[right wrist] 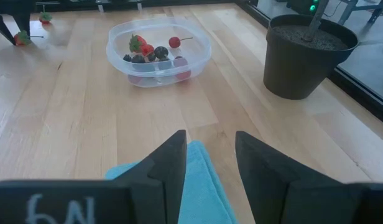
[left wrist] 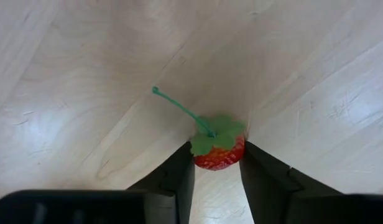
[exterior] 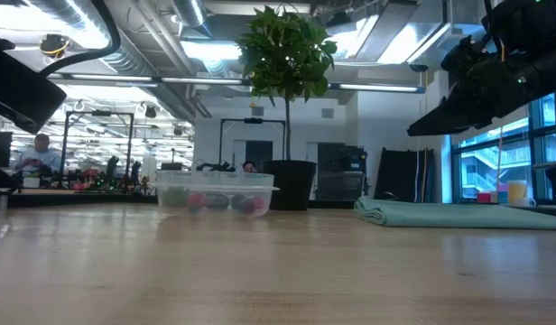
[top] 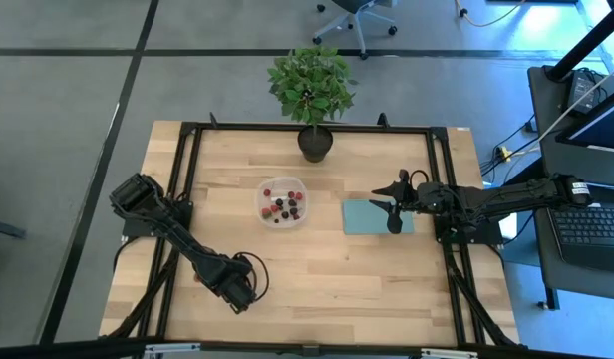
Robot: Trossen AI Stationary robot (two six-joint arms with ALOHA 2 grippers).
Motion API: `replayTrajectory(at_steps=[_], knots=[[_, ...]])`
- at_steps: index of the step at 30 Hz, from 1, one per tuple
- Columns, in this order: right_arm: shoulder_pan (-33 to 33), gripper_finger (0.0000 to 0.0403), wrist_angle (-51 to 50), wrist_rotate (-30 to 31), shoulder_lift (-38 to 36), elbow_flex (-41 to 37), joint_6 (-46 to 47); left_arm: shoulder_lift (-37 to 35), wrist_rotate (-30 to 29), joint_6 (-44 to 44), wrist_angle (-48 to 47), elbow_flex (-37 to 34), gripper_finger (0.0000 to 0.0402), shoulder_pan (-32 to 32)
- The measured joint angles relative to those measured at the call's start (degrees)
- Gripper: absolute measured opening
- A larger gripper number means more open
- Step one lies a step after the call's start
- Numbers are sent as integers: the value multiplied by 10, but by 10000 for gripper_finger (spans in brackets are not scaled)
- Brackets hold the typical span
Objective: Pick and placing Produce into tupperware
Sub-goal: Put the right strawberry into the container
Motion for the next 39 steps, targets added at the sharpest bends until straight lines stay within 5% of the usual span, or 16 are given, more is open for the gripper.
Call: replayTrajectory(at_steps=[39], knots=[[0,141,0,0,0,0,0,-1,-37,30,-8,0,96,3]])
